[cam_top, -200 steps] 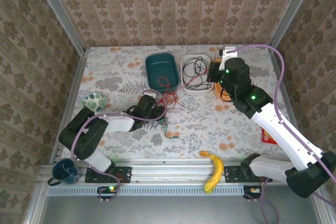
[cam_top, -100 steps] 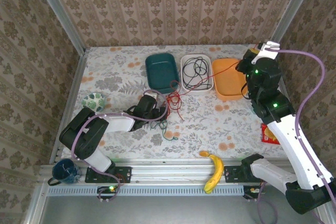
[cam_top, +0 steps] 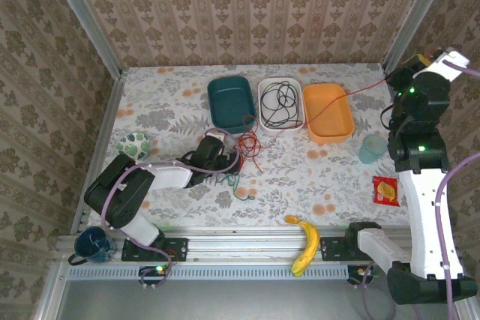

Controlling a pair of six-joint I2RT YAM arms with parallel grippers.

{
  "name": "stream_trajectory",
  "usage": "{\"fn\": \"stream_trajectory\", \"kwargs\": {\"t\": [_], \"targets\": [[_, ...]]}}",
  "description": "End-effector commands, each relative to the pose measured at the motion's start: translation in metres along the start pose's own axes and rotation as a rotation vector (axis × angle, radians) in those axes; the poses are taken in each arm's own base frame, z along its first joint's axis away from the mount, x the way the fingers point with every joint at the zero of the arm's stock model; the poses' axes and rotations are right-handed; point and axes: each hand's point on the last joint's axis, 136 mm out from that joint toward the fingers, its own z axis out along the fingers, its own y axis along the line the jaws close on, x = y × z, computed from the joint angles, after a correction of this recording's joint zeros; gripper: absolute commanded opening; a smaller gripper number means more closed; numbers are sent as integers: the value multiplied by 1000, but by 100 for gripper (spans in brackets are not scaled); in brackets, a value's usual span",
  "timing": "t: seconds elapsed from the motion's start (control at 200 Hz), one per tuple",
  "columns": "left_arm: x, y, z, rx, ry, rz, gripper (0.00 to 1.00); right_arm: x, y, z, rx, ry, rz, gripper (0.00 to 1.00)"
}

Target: Untangle the cables

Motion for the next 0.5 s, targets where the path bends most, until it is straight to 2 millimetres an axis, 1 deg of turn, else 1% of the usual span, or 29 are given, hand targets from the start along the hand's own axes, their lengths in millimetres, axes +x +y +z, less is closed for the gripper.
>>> {"fn": "stream_trajectory", "kwargs": {"t": [0.0, 0.09, 0.185, 0.295, 0.345, 0.405, 0.495], "targets": [[64, 51, -6, -197, 204, 0, 93, -12, -6, -4, -5, 1, 71, 0], [64, 51, -6, -201, 203, 0, 93, -16, -8, -3, -15, -1, 93, 0], [63, 52, -6, -206, 200, 4, 93, -20, 1, 1, -67, 11, 110, 0], [62, 54, -6, -220, 197, 10, 93, -25, 24, 3, -190, 25, 122, 0], [62, 55, -5, -228, 198, 12, 93, -28, 41, 2, -275, 29, 119, 0], [61, 56, -5, -236, 198, 16, 93, -32, 56, 2, -351, 33, 123, 0], [59, 56, -5, -238, 194, 17, 93, -39, 70, 0, -416, 28, 123, 0]]}}
